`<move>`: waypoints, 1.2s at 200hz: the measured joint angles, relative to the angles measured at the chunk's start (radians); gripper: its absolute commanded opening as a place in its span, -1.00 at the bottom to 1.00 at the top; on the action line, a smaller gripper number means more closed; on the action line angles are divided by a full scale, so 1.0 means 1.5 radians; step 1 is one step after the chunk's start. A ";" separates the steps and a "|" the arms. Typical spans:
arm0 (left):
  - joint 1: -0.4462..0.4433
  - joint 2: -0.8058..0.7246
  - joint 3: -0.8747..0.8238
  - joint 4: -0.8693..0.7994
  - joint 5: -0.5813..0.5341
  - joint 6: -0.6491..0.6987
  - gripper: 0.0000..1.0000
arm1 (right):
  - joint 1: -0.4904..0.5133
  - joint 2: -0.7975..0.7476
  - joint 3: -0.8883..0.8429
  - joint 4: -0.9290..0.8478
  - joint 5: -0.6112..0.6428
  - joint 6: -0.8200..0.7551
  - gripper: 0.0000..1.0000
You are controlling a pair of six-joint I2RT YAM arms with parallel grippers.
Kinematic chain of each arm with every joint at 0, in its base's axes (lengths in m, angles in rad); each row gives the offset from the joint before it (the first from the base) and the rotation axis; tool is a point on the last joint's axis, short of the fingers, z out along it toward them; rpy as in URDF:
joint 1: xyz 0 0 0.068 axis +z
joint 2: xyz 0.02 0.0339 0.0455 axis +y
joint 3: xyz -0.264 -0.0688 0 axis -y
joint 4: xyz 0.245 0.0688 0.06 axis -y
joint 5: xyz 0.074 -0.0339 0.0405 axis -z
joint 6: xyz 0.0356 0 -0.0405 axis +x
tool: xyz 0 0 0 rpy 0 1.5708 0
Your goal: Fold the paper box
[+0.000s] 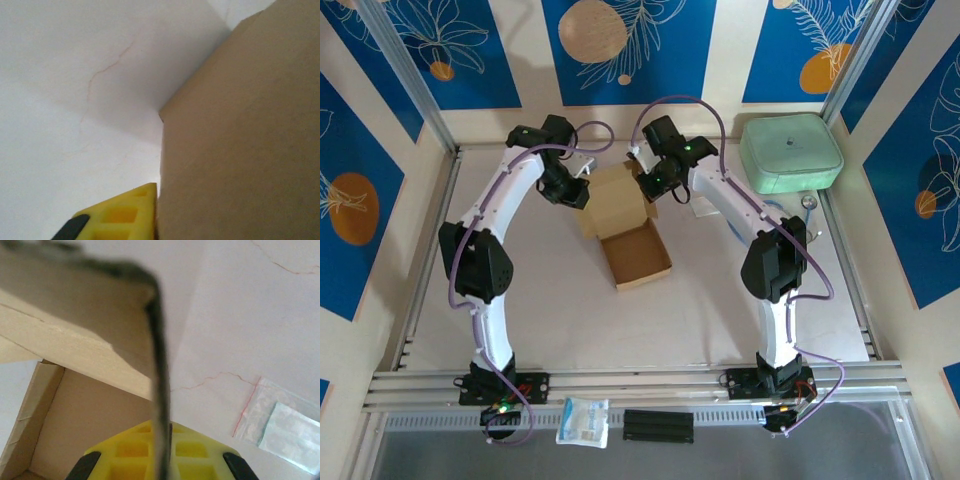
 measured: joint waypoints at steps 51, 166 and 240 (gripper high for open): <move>-0.007 -0.018 -0.038 0.137 -0.065 -0.177 -0.80 | 0.010 0.000 0.000 0.047 0.052 0.140 -1.00; -0.061 -0.057 -0.162 0.397 -0.175 -0.349 -0.82 | 0.008 0.064 0.023 0.121 0.164 0.367 -1.00; -0.082 -0.139 -0.314 0.485 -0.184 -0.416 -0.83 | 0.031 -0.051 -0.237 0.334 0.183 0.410 -1.00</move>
